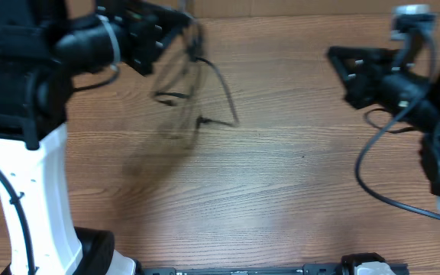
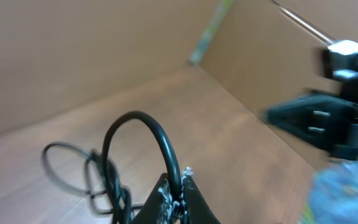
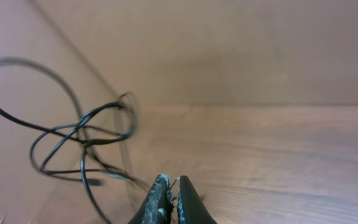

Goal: Untangle cables

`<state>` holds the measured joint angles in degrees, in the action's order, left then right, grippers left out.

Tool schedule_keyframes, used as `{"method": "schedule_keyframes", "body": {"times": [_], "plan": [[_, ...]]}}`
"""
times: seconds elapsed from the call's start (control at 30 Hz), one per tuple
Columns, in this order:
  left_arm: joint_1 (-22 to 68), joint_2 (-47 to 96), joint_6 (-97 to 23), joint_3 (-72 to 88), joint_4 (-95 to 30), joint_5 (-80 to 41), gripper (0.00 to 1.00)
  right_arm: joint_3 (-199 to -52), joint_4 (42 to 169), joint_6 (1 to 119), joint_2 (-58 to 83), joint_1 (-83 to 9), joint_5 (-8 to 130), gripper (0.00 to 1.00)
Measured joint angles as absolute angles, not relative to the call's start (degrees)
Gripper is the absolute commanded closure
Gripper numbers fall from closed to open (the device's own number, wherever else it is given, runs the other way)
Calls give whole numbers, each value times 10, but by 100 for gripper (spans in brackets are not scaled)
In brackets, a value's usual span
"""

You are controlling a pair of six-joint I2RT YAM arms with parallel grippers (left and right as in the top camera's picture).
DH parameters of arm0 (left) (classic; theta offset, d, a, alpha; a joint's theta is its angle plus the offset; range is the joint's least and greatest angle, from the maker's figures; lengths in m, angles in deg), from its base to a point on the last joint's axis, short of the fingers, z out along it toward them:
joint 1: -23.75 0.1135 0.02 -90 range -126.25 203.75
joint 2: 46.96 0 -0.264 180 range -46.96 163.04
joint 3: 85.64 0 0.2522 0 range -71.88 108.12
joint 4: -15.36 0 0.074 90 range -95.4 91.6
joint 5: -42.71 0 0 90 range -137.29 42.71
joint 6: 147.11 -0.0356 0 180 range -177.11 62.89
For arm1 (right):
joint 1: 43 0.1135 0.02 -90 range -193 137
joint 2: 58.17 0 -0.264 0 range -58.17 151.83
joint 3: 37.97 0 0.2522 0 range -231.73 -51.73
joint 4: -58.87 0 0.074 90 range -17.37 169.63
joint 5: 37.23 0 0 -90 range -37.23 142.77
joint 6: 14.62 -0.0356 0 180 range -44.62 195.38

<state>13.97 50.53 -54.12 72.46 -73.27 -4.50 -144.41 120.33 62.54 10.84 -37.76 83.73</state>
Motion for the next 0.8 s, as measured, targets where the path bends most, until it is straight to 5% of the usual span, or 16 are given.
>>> {"method": "schedule_keyframes", "body": {"times": [0.3, 0.7, 0.73, 0.77, 0.8], "plan": [[-11, 545, -543, 663, -812, -327, 96, -1444, 1208, 633, 122, -327, 749, 96], [-40, 679, -568, 645, -735, -392, 96, -1444, 1238, 667, 122, -327, 730, 91], [-40, 675, -565, 651, -726, -387, 81, -1444, 1238, 670, 122, -327, 727, 73], [-40, 669, -560, 657, -718, -382, 46, -1444, 1238, 674, 122, -327, 724, 37], [-40, 661, -557, 663, -711, -378, 12, -1444, 1239, 675, 124, -327, 721, 16]]}}
